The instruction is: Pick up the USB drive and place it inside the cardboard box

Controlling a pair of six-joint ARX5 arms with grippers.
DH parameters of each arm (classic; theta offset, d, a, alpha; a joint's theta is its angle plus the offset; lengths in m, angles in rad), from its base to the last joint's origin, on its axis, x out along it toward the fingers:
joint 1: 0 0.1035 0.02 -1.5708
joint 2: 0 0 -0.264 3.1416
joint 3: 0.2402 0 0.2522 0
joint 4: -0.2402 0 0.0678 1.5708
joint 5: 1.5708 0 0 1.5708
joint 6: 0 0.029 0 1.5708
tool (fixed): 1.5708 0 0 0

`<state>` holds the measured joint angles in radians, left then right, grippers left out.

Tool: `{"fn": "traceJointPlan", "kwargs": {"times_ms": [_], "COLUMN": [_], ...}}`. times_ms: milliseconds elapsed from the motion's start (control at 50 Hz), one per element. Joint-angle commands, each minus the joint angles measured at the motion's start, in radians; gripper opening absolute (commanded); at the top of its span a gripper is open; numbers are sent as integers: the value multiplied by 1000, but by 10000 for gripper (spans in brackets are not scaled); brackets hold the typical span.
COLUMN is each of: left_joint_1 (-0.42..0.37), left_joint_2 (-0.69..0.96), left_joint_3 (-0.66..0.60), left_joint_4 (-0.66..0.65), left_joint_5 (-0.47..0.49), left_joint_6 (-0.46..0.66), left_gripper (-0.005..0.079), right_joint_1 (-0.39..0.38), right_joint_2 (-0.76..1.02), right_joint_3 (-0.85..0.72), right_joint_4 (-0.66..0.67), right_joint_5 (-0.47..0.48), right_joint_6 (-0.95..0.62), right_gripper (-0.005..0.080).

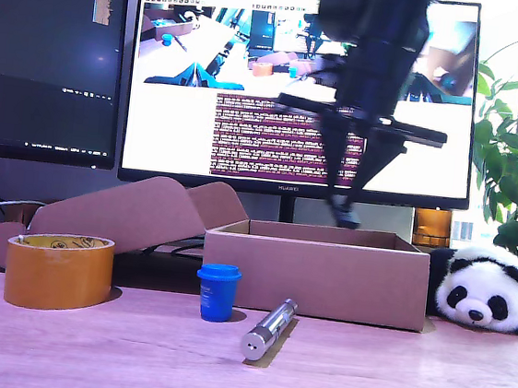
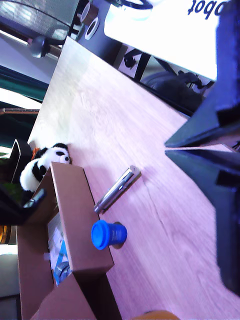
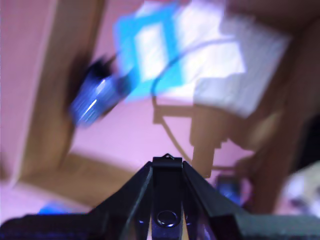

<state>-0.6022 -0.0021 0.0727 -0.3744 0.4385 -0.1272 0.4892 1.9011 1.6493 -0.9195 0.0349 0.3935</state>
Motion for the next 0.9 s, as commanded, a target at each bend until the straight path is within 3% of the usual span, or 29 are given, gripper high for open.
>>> {"fn": "traceJointPlan", "kwargs": {"times_ms": [0, 500, 880], "left_joint_1": [-3, -3, -3], "left_joint_2": [1, 1, 1], "left_joint_3": [-21, -21, -21], "left_joint_4": [5, 6, 6], "left_joint_5": [-3, -23, -39], "left_joint_6": [5, 4, 4], "left_gripper": [-19, -19, -19], "right_joint_1": [-4, -59, -58], "right_joint_2": [6, 52, 181], "right_joint_3": [2, 2, 2], "right_joint_4": [27, 179, 192], "right_joint_5": [2, 6, 0], "right_joint_6": [-14, -55, -80], "right_gripper": [-11, -11, -11]}}
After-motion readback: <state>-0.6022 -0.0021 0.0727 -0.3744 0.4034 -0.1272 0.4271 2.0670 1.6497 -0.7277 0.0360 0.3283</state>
